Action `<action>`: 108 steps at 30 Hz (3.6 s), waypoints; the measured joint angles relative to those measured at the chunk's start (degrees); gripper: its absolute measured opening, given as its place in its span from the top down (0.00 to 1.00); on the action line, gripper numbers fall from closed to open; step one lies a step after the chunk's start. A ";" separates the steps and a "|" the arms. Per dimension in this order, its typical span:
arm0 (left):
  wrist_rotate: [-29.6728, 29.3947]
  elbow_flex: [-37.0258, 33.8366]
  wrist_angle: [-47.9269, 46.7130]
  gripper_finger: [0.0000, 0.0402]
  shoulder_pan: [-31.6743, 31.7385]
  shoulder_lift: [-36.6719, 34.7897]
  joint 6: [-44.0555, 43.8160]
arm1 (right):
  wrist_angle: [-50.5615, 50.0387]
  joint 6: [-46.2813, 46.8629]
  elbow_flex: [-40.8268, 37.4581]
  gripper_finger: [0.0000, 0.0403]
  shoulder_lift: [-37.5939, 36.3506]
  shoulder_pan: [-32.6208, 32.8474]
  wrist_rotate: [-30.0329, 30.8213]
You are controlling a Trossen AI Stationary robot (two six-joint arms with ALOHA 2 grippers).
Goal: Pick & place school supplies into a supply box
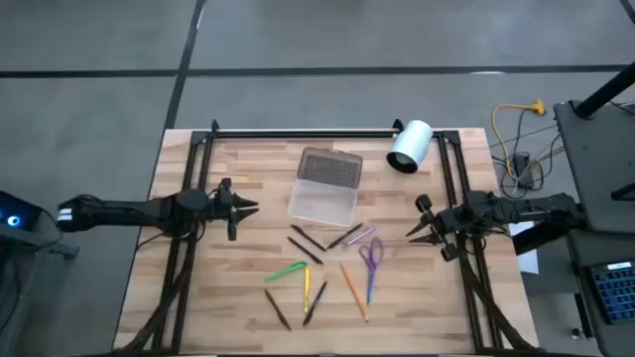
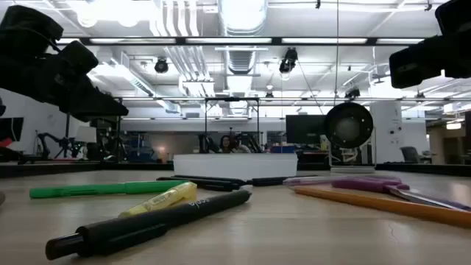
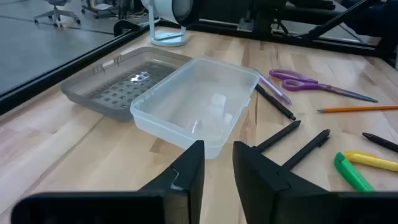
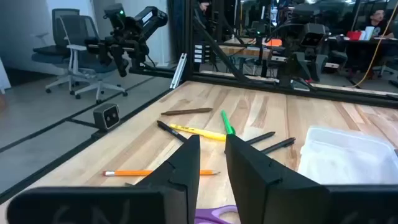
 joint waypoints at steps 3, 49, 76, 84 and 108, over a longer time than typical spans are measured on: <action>0.01 0.01 -0.01 0.83 0.00 0.02 0.01 | 0.00 0.00 0.02 0.83 0.00 -0.01 0.00; 0.00 0.02 -0.01 0.83 0.01 0.01 0.01 | -0.02 0.00 0.02 0.83 0.00 -0.01 0.00; 0.01 0.02 -0.01 0.83 0.01 0.02 0.00 | -0.01 0.00 0.01 0.83 0.00 0.01 0.00; 0.01 0.02 -0.02 0.83 0.02 0.02 0.01 | 0.00 0.00 0.00 0.80 0.00 -0.01 0.00; 0.01 0.02 -0.01 0.83 0.01 0.02 0.01 | 0.00 -0.11 0.02 0.81 0.00 -0.01 0.00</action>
